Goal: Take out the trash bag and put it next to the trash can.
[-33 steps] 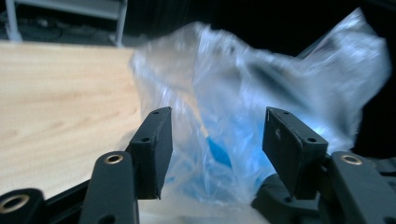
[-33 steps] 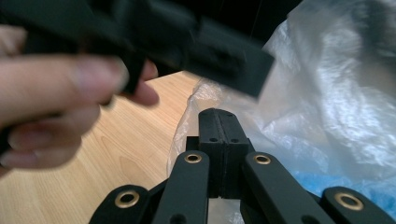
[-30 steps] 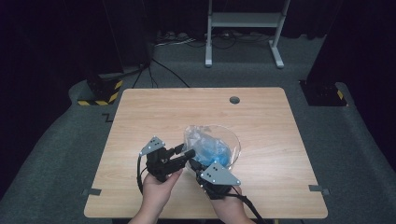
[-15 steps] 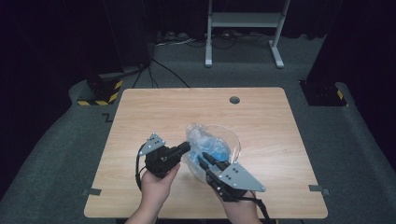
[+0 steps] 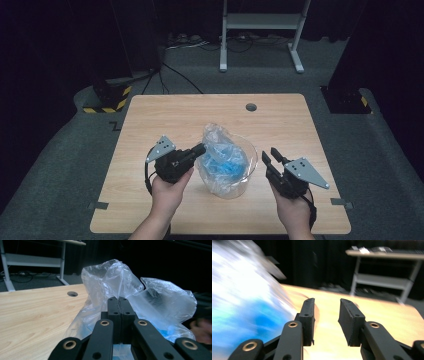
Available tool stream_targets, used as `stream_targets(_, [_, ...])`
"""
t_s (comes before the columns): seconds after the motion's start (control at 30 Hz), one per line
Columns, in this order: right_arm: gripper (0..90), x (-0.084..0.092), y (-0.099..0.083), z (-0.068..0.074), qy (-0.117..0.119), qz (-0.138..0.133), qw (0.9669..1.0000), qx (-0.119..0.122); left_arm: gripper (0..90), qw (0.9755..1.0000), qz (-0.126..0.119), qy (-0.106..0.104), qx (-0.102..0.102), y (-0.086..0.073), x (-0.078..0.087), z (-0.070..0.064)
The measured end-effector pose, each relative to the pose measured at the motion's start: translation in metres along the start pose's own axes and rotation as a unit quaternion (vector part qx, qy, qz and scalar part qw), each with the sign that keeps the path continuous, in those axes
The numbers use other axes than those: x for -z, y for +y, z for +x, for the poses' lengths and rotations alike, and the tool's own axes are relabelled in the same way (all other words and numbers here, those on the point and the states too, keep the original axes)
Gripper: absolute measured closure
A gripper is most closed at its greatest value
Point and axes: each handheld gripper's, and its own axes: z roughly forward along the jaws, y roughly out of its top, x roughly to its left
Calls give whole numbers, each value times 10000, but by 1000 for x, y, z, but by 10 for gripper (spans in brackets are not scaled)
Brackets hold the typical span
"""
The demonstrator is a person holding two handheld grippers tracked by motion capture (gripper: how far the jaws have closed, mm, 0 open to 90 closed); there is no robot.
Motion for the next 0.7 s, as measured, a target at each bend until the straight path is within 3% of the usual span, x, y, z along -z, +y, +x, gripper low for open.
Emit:
stream_targets(0.13, [571,-15,-24,-18,-304,403,9987,2,893,10000,-38,-14,-48,2,-1,-1])
stream_targets(0.23, [457,-27,-44,-27,-303,731,9969,41,894,9999,-66,-35,-123,2,-3,-1])
stream_targets(0.3, [411,-36,-56,-30,-345,1055,9938,82,895,9998,-105,-44,-180,2,-3,-1])
stream_targets(0.37, [375,-46,-73,-35,-368,1433,9890,-40,895,9996,-185,-50,-196,2,-3,-2])
stream_targets(0.47, [343,-58,-91,-41,-237,1839,9812,-534,895,9992,-276,-82,-273,4,-1,-3])
stream_targets(0.63, [290,-68,-102,-37,-225,2177,9751,-358,896,9971,-618,-248,-375,17,13,-9])
stream_targets(0.7, [287,-68,-102,-36,-237,2213,9742,-358,896,9965,-682,-267,-391,19,16,-10])
